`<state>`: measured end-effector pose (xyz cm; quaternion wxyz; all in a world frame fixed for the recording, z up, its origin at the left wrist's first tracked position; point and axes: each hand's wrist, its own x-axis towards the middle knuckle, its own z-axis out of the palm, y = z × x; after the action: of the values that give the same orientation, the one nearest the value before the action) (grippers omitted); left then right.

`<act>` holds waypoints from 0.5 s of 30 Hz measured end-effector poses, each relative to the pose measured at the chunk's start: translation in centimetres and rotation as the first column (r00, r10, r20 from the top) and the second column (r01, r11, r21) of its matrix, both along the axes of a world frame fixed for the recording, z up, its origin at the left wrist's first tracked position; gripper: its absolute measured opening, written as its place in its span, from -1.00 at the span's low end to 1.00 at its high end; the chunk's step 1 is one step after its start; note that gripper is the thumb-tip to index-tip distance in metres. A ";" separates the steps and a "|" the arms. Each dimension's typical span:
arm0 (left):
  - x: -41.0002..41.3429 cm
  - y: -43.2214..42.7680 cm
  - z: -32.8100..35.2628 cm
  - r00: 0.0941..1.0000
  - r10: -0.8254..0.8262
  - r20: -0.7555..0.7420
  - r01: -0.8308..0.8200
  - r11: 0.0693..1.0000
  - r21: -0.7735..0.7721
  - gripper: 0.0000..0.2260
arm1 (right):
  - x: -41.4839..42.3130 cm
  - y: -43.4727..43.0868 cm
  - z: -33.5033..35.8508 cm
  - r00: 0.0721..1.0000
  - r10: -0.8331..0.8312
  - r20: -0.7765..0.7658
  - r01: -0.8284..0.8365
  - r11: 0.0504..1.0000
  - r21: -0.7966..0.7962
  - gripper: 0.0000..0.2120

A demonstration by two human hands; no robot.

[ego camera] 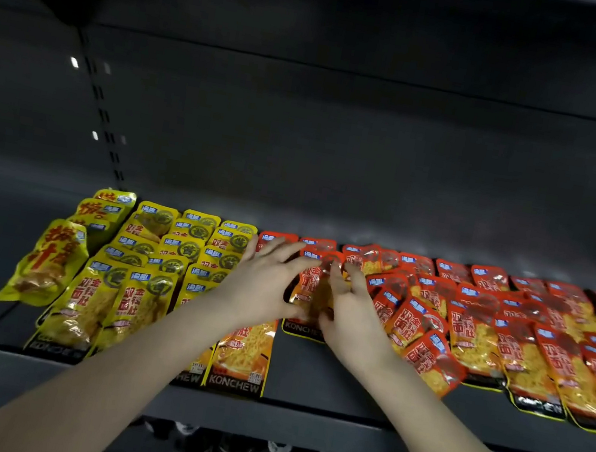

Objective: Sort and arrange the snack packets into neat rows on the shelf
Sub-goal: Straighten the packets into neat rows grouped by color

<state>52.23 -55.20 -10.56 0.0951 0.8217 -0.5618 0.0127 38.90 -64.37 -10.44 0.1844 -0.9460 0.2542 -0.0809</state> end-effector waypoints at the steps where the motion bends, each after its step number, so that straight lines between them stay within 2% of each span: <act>1: 0.1 -0.2 0.0 1.000 0.002 -0.007 -0.002 1.000 0.011 -0.31 | 0.2 -0.1 0.0 1.000 0.002 -0.010 -0.002 1.000 -0.001 -0.33; 9: 1.3 -1.5 0.1 1.000 0.017 -0.010 -0.016 0.998 0.062 -0.29 | 1.6 -1.5 -0.2 0.999 0.009 -0.043 -0.009 1.000 0.003 -0.34; 15: 1.9 -2.5 -0.2 0.999 0.038 -0.039 -0.031 0.984 0.173 -0.23 | 1.9 -2.1 -0.4 0.996 0.077 -0.033 -0.077 0.997 -0.019 -0.39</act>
<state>54.12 -57.67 -10.74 0.0354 0.8365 -0.5444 -0.0517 40.84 -66.45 -10.83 0.1737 -0.9581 0.2197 -0.0608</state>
